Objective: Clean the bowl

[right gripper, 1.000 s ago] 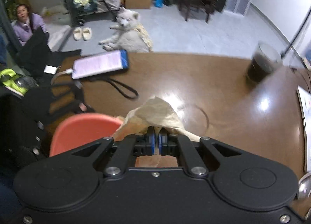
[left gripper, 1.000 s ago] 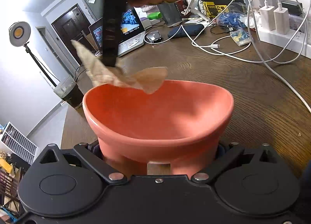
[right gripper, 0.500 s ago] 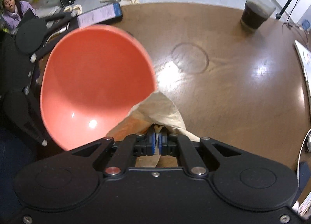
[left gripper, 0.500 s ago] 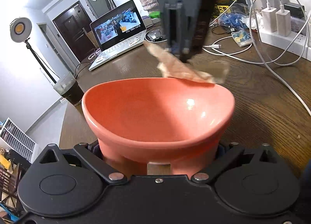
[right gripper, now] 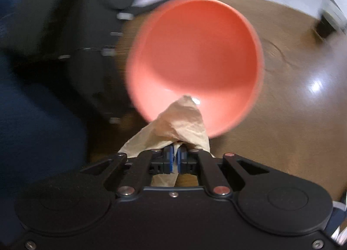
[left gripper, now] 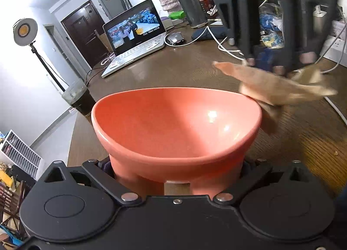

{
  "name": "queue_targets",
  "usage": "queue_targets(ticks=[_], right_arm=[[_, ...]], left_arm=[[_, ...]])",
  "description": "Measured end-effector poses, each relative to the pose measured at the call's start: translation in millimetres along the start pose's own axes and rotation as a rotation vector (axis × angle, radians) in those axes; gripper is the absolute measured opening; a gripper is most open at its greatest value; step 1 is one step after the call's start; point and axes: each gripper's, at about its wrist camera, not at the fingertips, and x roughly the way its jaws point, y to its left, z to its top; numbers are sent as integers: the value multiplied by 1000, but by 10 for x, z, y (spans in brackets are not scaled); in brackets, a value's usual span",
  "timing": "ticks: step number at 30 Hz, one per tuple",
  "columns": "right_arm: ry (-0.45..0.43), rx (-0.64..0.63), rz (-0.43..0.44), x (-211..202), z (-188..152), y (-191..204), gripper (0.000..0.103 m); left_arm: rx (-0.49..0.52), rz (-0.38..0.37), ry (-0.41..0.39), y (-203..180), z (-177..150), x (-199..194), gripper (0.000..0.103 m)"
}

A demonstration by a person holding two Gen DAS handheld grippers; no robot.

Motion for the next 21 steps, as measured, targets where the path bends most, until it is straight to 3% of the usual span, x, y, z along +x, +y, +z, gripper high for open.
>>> queue_targets(ticks=[4,21], right_arm=[[-71,-59,67,-131,198,180,4],[-255,-97,46,-372,688,15,4]], left_arm=[[22,-3,-7,-18,7,-13,99],[27,-6,1,-21,-7,-21,99]])
